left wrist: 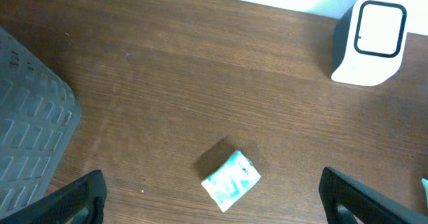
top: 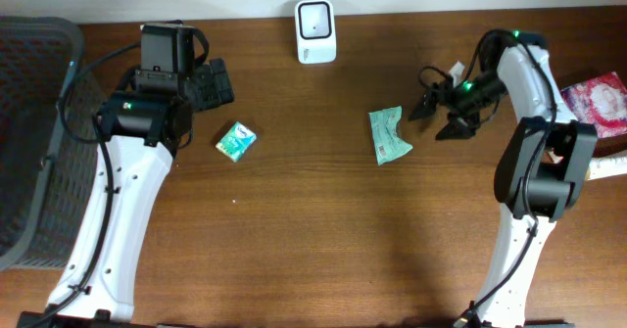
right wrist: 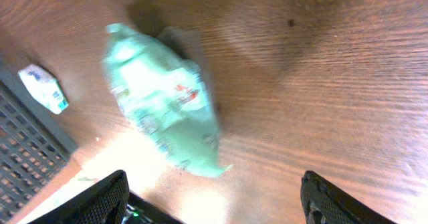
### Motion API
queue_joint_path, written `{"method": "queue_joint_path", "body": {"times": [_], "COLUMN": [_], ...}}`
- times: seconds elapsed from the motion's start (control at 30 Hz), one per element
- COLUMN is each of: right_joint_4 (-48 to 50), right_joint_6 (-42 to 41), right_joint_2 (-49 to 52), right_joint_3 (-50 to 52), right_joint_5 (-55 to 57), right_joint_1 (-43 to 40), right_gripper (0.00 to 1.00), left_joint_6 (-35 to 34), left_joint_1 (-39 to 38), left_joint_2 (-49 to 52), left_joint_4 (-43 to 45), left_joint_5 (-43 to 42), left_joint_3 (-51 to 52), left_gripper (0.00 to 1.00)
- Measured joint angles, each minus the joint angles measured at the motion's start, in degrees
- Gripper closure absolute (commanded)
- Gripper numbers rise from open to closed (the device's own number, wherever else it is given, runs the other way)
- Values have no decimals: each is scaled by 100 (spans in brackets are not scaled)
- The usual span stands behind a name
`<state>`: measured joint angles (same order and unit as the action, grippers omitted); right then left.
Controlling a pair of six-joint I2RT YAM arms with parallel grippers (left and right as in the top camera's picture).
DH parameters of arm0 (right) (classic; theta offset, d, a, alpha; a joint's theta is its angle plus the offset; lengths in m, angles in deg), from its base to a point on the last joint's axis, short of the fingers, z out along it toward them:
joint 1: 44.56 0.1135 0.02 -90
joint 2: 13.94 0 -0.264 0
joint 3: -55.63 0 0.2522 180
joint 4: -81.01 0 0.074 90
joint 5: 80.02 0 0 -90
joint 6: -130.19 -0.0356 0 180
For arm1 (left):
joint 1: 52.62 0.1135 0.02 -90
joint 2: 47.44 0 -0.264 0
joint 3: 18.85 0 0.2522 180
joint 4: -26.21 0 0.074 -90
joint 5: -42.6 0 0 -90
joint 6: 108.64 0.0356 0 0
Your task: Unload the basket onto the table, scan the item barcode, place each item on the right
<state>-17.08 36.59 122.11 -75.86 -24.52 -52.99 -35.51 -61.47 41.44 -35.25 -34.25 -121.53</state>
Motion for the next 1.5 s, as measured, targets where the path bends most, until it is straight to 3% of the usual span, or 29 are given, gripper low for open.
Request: {"method": "queue_joint_path", "body": {"times": [0.03,0.07,0.1,0.13,0.17,0.43,0.6,0.87,1.03,1.13,1.3,1.5], "right_joint_4": [-367,-444,-354,-240,-173,273,1049,1307,2015,2708,1840,1683], "right_joint_6": [306,468,549,568,413,-682,-942,-1147,-1080,-1224,-1287,-1220], "right_joint_2": [-26,-26,-26,-24,-24,-24,-195,-306,-437,-332,7,11], "right_joint_3": [-444,-551,-551,-549,-549,-461,446,715,1036,1032,-57,-140], "right_joint_5": [76,125,212,378,621,2424,2769,3241,2229,1235,938,1493], "right_joint_1": [72,170,284,535,745,1961,1996,2044,2065,2664,2983,3136], "right_gripper": [18,35,73,92,96,96,96,96,96,96,96,96], "left_joint_6": [0,0,0,0,0,0,0,0,0,0,0,0], "left_joint_1": [0,0,0,0,-2,0,0,0,0,0,0,0], "left_joint_2": [0,0,0,0,0,0,0,0,0,0,0,0], "left_joint_4": [-4,-2,-4,-4,-4,-4,-4,-4,-7,-4,-4,-4], "left_joint_5": [0,2,2,0,0,0,0,0,2,2,0,0], "left_joint_3": [0,0,0,0,0,0,0,0,0,0,0,0], "left_gripper": [1,1,1,1,1,1,1,1,1,1,1,1]}}
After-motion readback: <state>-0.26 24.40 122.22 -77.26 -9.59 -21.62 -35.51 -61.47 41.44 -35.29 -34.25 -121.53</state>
